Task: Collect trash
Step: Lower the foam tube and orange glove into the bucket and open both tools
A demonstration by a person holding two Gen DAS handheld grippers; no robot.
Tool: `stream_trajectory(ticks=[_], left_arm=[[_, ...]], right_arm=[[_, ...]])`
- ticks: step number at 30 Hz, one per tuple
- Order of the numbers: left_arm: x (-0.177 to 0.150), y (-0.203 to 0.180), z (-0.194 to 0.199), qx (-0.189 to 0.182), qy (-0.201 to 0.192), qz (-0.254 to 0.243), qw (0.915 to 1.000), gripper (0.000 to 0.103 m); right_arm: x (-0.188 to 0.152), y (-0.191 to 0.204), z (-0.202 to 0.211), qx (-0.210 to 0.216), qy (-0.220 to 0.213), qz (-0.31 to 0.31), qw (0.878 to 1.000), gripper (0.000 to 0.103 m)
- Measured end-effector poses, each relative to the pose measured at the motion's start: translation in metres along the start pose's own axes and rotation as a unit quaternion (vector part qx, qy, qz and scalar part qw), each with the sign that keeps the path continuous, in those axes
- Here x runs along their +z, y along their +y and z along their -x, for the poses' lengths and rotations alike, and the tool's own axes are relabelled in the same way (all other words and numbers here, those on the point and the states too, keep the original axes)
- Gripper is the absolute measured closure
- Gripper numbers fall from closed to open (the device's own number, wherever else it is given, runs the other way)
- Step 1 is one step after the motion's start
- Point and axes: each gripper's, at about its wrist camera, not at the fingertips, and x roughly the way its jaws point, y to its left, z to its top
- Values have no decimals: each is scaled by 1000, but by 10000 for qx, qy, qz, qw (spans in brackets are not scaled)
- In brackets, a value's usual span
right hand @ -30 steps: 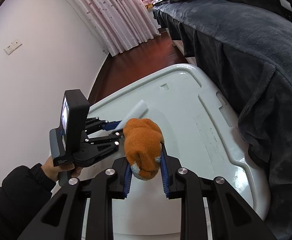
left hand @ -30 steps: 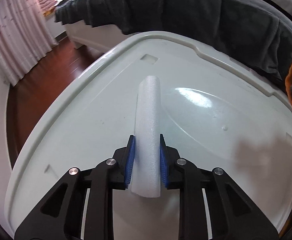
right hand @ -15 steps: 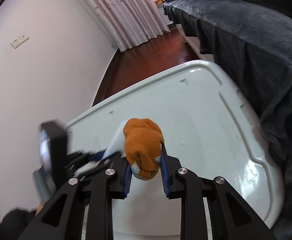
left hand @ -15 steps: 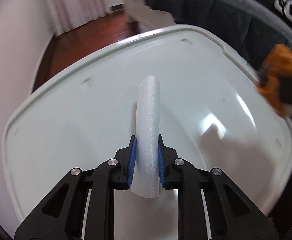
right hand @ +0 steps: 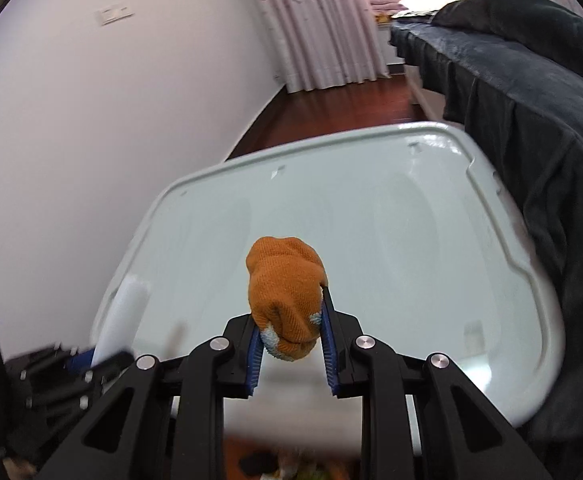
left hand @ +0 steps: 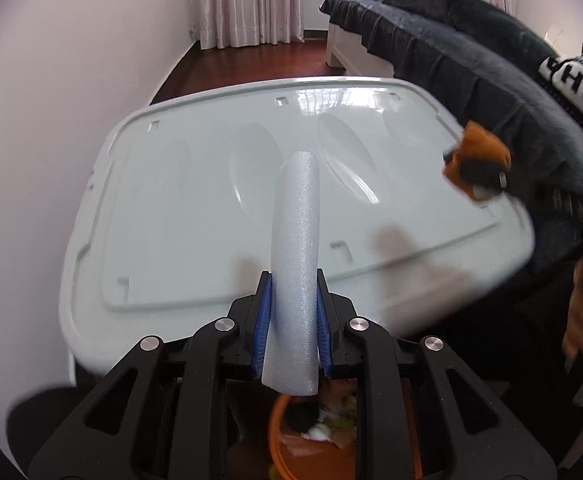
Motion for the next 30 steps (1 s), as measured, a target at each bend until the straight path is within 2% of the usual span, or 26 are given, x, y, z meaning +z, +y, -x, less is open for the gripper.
stream_trajectory(ticks=[6, 10, 14, 23, 30], left_arm=[[-32, -7, 19, -147, -99, 158, 9997, 83], [-65, -6, 21, -276, 93, 359, 9989, 83], [-91, -10, 9, -175, 407, 390, 9983, 83], [-122, -7, -30, -118, 1303, 551, 9899, 82], [-133, -5, -64, -157, 1949, 567, 9790, 82]], right_arm=[[-60, 33, 43, 64, 245, 477, 9985, 77], [-102, 49, 53, -31, 422, 790, 9960, 77], [-133, 59, 47, -203, 670, 855, 9939, 77], [-152, 64, 17, -438, 1289, 926, 9864, 77], [-163, 46, -16, -486, 1872, 477, 9800, 77]])
